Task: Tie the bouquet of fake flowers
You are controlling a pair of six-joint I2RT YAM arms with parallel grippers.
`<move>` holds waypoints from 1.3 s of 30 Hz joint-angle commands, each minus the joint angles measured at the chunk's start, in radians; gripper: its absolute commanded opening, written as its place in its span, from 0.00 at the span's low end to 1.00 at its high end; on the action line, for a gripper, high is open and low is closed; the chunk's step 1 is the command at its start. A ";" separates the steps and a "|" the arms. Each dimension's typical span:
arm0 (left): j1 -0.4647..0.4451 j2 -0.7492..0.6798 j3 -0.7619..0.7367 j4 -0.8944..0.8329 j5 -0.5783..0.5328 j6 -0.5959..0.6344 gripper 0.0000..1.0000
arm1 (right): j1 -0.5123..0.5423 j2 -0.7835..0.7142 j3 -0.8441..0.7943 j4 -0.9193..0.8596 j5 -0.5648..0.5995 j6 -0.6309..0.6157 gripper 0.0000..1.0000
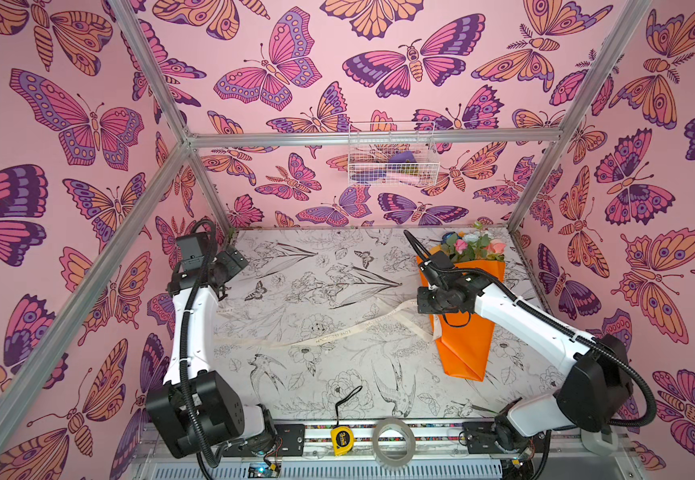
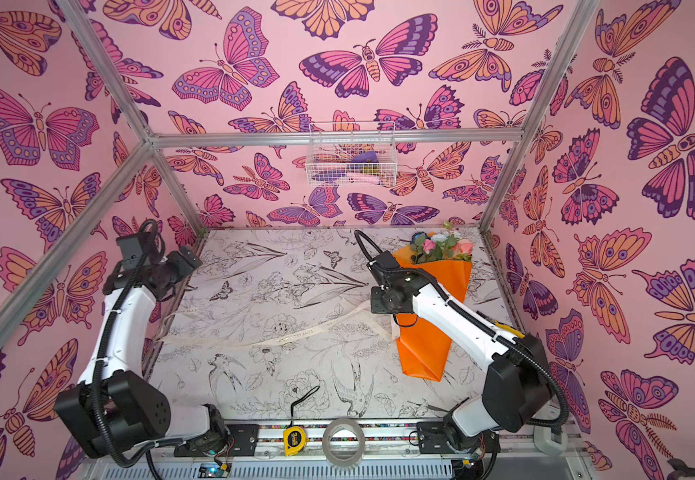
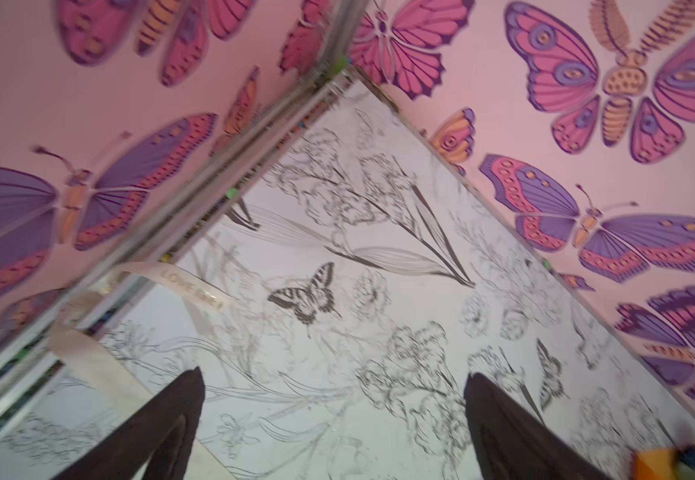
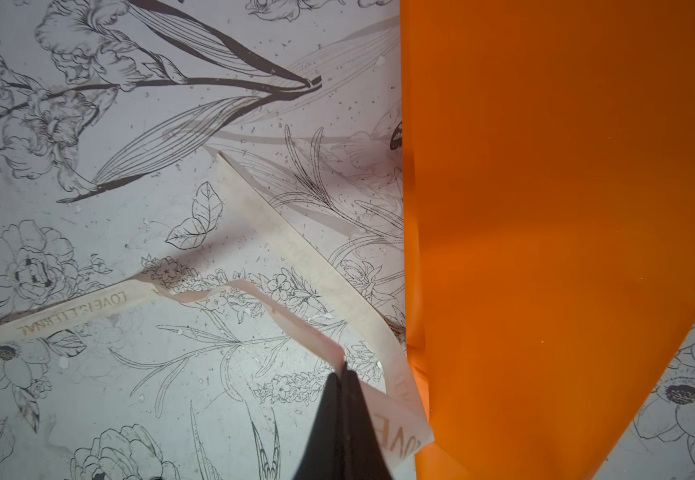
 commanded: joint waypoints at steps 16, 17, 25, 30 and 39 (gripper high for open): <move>-0.374 0.026 -0.196 0.317 0.223 -0.192 1.00 | -0.030 -0.020 -0.172 0.114 -0.207 0.050 0.42; -0.401 0.042 -0.192 0.329 0.226 -0.199 1.00 | -0.040 -0.028 -0.172 0.115 -0.209 0.048 0.43; -0.663 0.279 -0.059 0.420 0.289 -0.234 0.96 | -0.189 -0.141 -0.183 0.061 -0.126 0.017 0.55; -0.795 0.452 0.069 0.434 0.300 -0.233 0.96 | -0.400 -0.244 -0.241 0.060 -0.107 -0.008 0.70; -0.963 0.727 0.310 0.461 0.353 -0.243 0.99 | -0.735 -0.245 -0.305 0.127 -0.143 -0.067 0.99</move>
